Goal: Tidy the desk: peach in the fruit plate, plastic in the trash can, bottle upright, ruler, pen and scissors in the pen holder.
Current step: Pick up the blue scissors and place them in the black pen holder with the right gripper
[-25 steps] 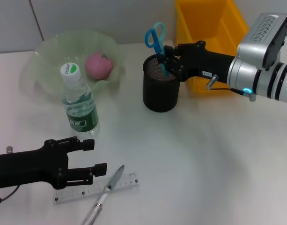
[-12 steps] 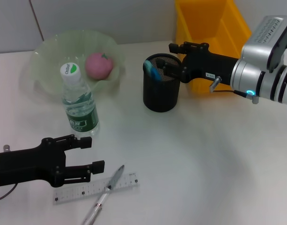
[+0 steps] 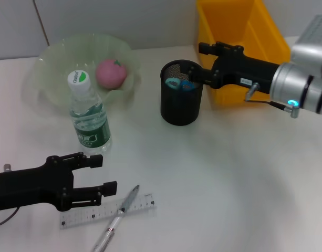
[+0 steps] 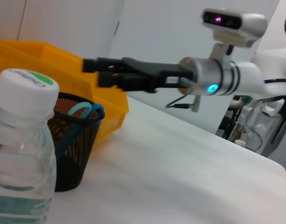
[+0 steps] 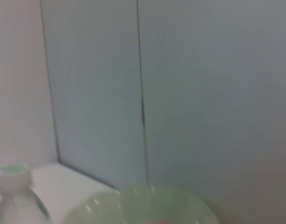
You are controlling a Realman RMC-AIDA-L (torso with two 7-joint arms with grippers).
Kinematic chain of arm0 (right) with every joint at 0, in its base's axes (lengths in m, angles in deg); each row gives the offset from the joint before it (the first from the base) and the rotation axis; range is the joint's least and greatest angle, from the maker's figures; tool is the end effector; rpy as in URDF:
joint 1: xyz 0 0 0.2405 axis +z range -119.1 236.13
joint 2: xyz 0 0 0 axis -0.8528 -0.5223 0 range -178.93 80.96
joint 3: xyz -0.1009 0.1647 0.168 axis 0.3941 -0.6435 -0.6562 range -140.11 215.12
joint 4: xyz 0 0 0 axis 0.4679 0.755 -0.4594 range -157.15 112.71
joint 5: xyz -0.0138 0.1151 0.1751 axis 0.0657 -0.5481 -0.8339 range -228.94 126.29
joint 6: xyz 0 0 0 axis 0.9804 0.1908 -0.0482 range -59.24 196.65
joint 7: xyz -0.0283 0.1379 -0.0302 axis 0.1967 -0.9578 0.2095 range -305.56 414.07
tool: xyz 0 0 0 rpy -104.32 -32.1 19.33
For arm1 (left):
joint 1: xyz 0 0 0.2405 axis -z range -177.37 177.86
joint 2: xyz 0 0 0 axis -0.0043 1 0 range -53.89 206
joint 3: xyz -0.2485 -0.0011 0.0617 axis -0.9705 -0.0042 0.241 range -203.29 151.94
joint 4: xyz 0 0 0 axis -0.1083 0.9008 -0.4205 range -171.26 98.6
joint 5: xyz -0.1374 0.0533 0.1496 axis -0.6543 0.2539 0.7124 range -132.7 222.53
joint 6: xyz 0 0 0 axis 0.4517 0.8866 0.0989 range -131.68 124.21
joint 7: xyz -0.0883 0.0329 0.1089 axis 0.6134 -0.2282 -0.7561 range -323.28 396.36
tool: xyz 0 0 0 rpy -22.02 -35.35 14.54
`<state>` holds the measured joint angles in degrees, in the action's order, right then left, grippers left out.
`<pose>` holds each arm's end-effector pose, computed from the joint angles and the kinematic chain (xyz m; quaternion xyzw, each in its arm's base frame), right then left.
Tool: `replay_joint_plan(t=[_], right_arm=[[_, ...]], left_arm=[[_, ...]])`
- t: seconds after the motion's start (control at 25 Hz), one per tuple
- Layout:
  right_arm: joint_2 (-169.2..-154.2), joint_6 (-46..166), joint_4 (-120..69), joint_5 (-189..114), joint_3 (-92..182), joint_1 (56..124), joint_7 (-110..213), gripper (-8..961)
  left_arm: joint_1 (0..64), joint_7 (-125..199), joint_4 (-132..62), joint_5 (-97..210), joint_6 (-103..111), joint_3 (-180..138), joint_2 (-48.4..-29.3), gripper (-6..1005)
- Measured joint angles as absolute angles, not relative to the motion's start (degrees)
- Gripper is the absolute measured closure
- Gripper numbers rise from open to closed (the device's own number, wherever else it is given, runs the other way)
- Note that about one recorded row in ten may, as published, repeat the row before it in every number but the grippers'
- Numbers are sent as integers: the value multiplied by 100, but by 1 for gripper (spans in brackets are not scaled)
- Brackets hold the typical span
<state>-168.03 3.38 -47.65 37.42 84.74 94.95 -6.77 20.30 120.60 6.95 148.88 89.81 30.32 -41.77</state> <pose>0.2402 0.3959 -0.0152 -0.8898 0.1750 0.2864 0.3091 -0.2723 0.2817 -0.0050 -0.9382 -0.2380 -0.2440 0.0595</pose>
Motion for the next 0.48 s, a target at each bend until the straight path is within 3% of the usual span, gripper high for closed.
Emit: replay_joint_plan(t=[0.2, 0.48], right_arm=[[-16642, -906, -5397, 3904, 8532, 8974, -1411, 202], [-16209, -2630, -5947, 4898, 8502, 8617, -2151, 202]], left_arm=[[2013, 12061, 707, 14891, 8995, 3031, -4157, 232], [2010, 12046, 727, 14889, 9077, 3031, -4130, 234]])
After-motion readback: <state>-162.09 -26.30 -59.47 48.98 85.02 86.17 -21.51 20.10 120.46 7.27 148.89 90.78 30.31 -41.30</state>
